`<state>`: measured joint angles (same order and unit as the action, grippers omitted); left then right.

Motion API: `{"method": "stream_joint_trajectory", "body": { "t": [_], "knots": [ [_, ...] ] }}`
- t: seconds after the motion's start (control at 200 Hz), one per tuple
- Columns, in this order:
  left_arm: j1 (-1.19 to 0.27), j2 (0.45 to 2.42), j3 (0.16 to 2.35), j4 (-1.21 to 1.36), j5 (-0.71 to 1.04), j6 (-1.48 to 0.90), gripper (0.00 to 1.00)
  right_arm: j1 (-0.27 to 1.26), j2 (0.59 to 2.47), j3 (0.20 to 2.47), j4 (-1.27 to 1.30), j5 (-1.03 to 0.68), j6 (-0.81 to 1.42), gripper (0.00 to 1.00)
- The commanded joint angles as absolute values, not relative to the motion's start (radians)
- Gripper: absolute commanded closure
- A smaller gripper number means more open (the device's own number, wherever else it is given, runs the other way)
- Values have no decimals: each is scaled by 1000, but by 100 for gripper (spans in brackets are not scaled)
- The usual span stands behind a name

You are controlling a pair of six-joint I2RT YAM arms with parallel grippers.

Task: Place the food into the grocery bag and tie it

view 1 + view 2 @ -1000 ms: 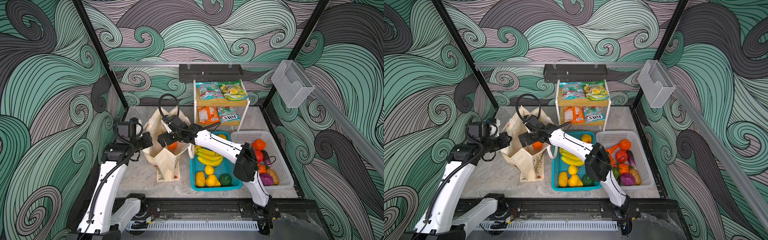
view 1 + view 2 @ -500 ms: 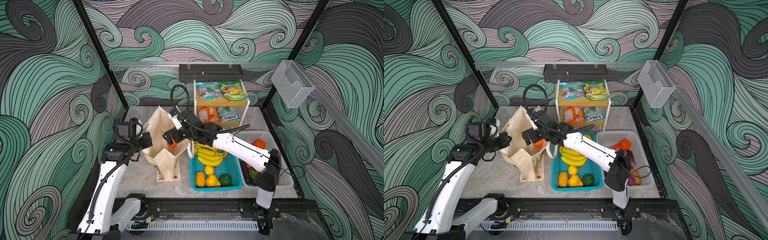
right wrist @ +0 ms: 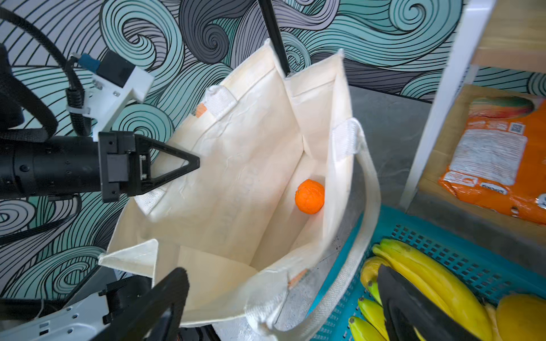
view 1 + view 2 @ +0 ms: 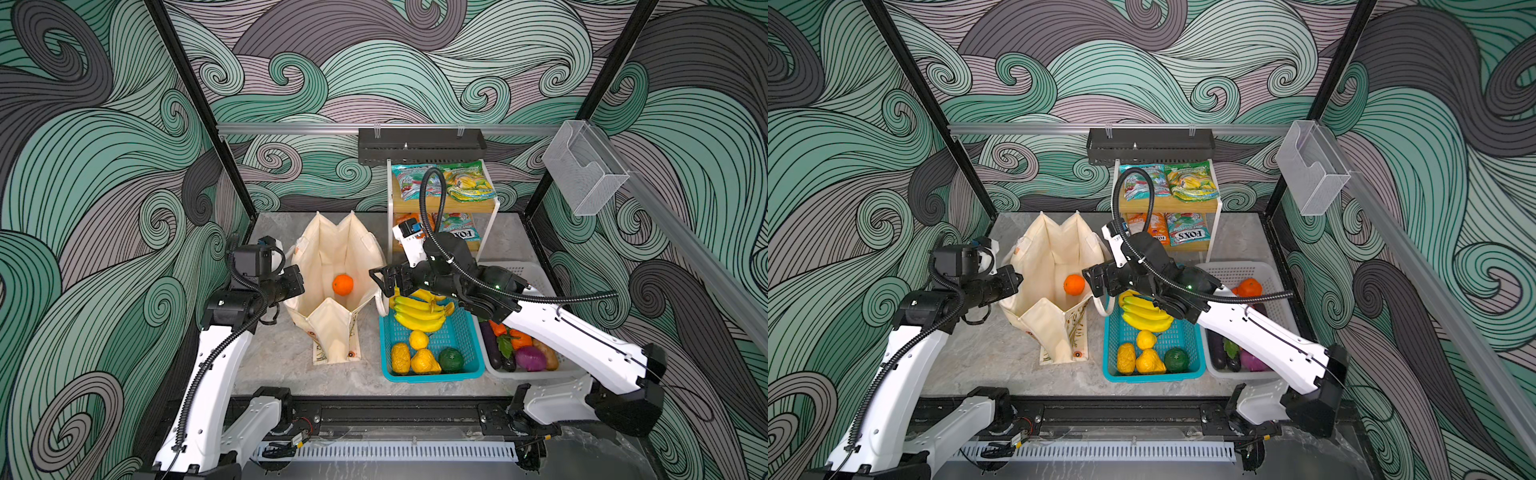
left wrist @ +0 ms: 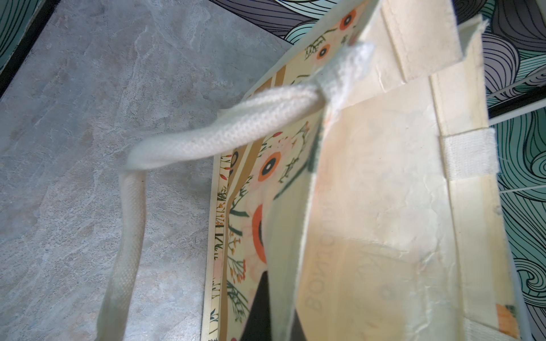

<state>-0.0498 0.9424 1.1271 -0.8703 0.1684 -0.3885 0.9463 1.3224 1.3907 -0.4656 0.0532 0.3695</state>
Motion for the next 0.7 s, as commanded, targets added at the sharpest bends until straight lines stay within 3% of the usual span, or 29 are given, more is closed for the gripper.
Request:
{"method": "stream_joint_trajectory", "body": {
  "t": [0.0,0.345,0.58,0.695],
  "knots": [
    [-44,922,1143,-855,180,-378,100,928,1206,1258,-416,102,413,1],
    [-44,914,1149,-853,193,-386,100,772,974,948,-506,100,428,1],
    [-44,922,1147,-839,221,-392,100,765,996,889,-566,63,418,1],
    [-44,921,1147,-841,226,-392,100,766,1015,849,-582,18,422,5]
  ]
}}
